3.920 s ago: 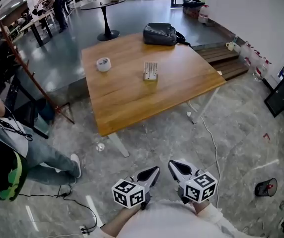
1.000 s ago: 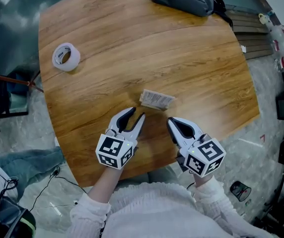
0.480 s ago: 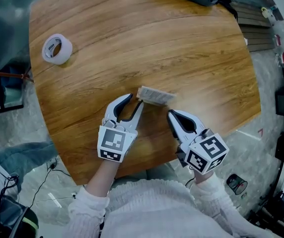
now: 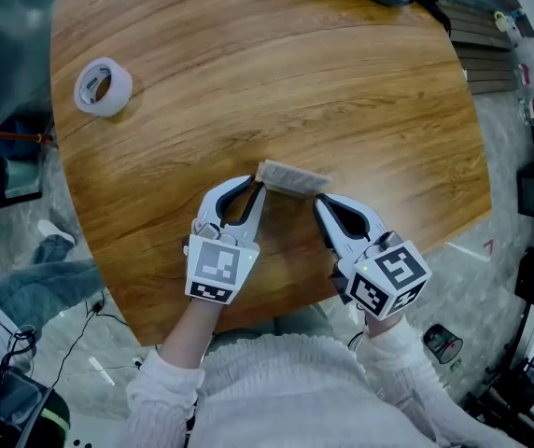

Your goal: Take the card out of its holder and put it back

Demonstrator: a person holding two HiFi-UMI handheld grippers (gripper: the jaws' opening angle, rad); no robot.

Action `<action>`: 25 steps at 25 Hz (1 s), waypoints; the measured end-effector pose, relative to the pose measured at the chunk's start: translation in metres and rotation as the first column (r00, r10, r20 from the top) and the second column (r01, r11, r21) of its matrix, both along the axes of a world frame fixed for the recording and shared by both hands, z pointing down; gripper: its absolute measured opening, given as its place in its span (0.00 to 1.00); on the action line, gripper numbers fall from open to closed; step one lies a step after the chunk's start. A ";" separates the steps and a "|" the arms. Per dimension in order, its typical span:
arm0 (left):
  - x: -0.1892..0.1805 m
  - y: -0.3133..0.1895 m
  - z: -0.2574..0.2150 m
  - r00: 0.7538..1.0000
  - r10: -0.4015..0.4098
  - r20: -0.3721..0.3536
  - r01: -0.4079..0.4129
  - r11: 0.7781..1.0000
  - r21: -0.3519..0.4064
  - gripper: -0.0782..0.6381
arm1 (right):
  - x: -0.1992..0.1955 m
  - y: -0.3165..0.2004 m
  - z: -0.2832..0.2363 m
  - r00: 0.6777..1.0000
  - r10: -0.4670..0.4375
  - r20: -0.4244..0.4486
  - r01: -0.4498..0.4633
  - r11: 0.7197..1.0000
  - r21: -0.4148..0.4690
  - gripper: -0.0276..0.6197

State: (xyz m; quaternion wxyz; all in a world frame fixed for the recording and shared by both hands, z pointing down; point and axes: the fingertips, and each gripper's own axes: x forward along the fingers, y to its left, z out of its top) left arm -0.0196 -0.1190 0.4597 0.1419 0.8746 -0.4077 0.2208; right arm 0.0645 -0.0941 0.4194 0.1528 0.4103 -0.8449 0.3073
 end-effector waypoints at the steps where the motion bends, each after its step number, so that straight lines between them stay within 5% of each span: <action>1: 0.000 0.000 0.000 1.000 0.001 0.000 -0.001 1.000 0.001 0.19 | 0.001 -0.001 0.000 1.000 -0.002 -0.007 0.002 1.000 0.005 0.04; 14: 0.001 -0.001 0.001 1.000 -0.001 0.001 0.001 1.000 0.002 0.19 | -0.010 -0.019 -0.006 0.996 -0.076 -0.050 0.080 0.994 0.080 0.18; 25: 0.001 -0.002 0.001 1.000 0.007 0.006 -0.007 1.000 0.005 0.19 | -0.012 -0.021 -0.014 0.984 -0.146 -0.098 0.160 0.975 0.151 0.12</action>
